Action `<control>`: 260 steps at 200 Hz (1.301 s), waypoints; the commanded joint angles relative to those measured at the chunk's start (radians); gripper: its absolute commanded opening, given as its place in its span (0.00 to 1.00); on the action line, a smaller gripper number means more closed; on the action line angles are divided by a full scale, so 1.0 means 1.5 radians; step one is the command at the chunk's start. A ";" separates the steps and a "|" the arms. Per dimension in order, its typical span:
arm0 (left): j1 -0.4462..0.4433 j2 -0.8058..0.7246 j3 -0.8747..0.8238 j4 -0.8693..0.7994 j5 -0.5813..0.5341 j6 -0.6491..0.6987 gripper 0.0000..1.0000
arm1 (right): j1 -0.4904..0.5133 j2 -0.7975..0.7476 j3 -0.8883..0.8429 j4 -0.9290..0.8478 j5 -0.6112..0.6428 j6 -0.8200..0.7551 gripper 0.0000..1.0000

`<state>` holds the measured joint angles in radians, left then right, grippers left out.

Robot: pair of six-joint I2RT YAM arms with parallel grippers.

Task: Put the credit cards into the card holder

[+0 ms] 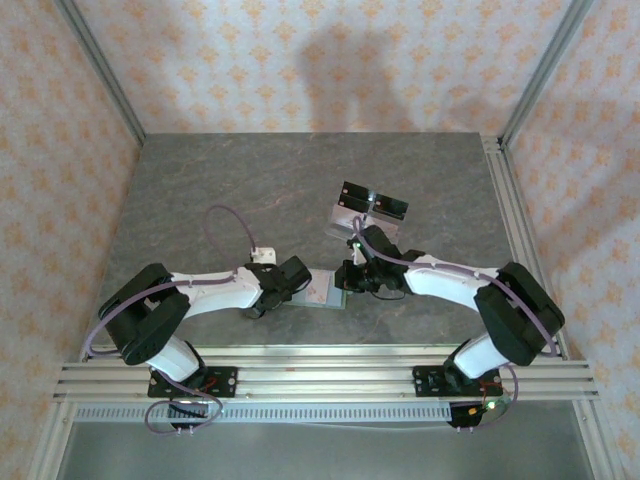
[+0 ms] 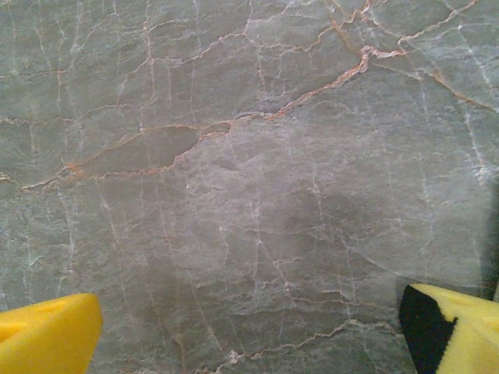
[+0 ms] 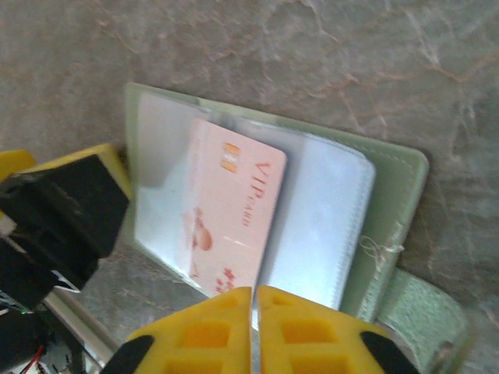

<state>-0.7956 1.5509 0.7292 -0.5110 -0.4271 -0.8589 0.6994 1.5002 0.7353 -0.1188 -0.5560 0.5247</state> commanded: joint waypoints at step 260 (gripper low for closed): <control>0.009 0.021 -0.046 0.026 0.010 0.002 1.00 | 0.064 0.148 0.178 -0.043 0.028 -0.005 0.06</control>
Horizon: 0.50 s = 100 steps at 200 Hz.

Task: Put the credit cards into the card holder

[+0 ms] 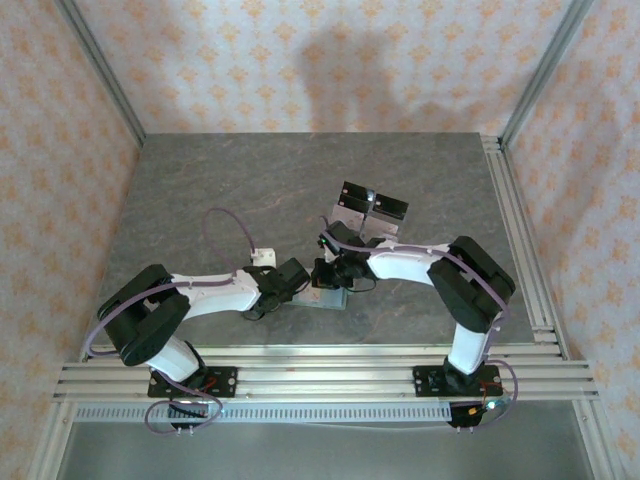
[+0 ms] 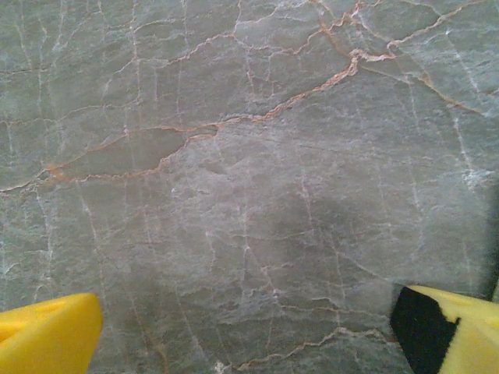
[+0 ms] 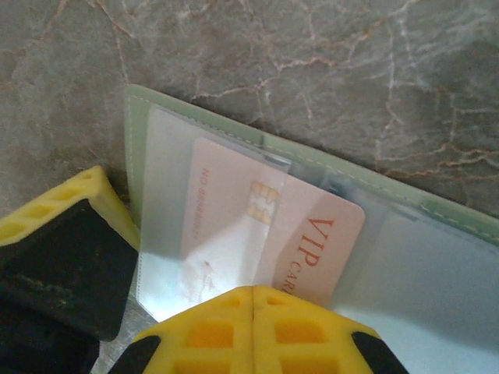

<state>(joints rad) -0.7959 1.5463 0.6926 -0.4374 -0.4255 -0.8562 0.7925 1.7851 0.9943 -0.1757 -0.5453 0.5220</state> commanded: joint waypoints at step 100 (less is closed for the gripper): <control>0.008 0.025 -0.023 -0.023 0.008 0.002 1.00 | 0.002 -0.057 -0.034 -0.064 0.108 -0.014 0.07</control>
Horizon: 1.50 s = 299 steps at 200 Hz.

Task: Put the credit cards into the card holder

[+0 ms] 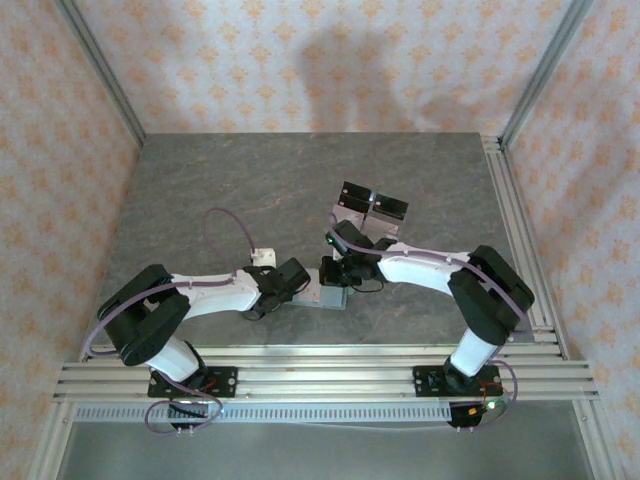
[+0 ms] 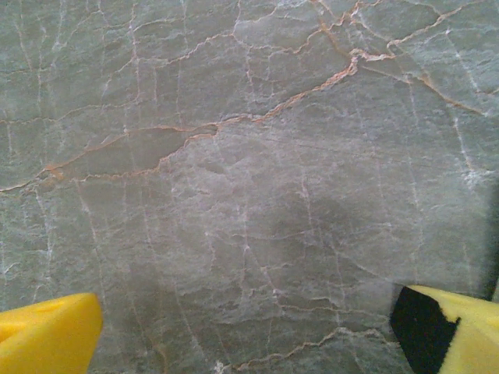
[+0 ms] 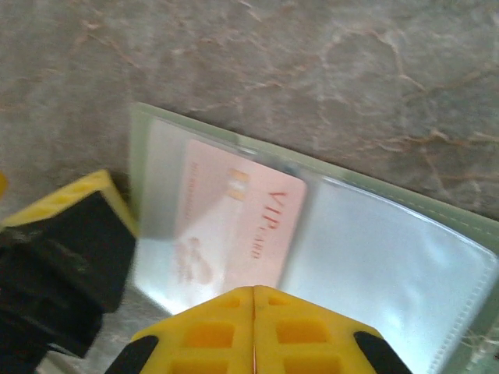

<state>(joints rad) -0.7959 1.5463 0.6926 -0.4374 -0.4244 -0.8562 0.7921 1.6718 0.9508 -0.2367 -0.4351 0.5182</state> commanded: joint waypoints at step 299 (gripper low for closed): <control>0.004 0.034 -0.007 -0.026 0.014 0.000 1.00 | 0.031 0.054 0.037 -0.045 0.045 -0.027 0.24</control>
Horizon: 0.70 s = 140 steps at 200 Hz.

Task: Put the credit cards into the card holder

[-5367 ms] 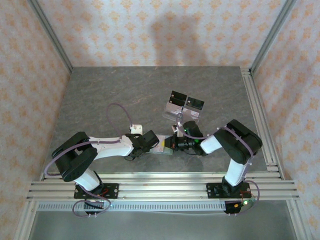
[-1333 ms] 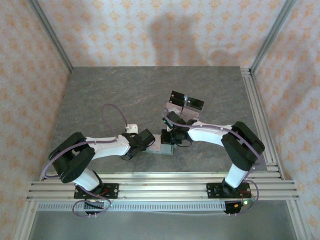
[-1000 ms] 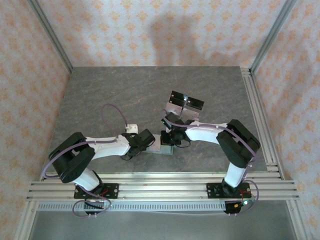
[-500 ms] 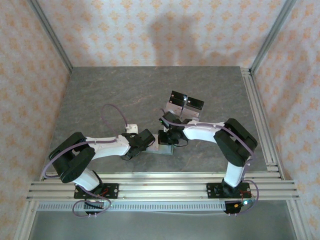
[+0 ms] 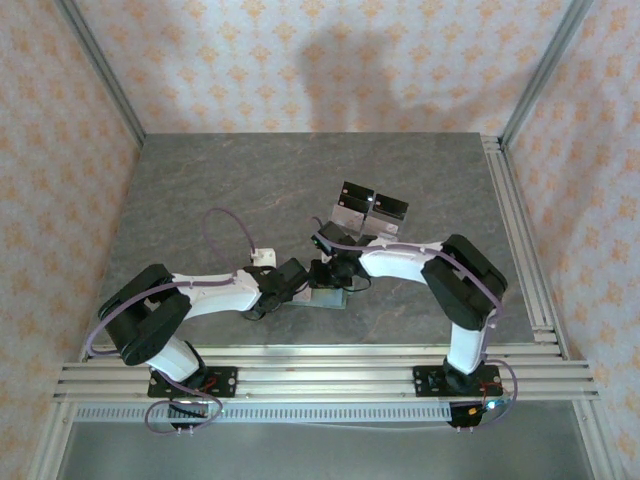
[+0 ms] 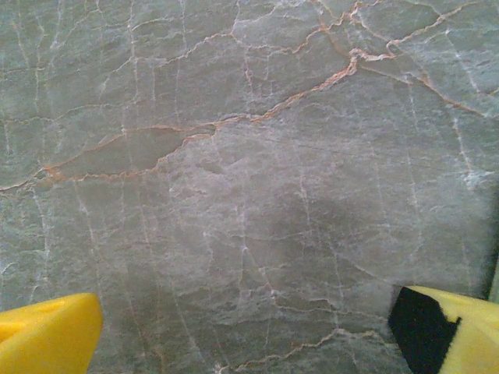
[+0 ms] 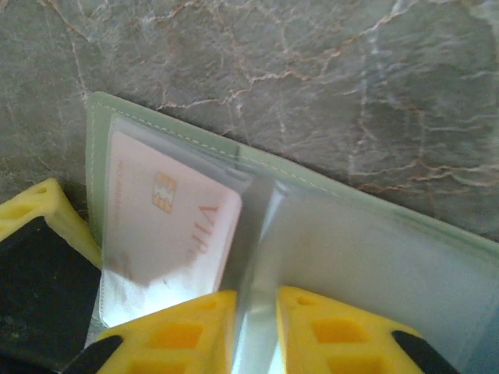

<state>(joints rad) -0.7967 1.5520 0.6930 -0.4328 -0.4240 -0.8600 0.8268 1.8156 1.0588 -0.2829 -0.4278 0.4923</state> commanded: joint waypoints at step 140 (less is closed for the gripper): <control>-0.015 -0.016 0.003 -0.060 0.016 -0.014 1.00 | -0.099 -0.069 -0.061 -0.065 0.072 -0.124 0.22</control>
<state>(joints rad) -0.8032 1.5356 0.6987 -0.4618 -0.4198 -0.8669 0.7258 1.6985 0.9245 -0.2771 -0.3973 0.3946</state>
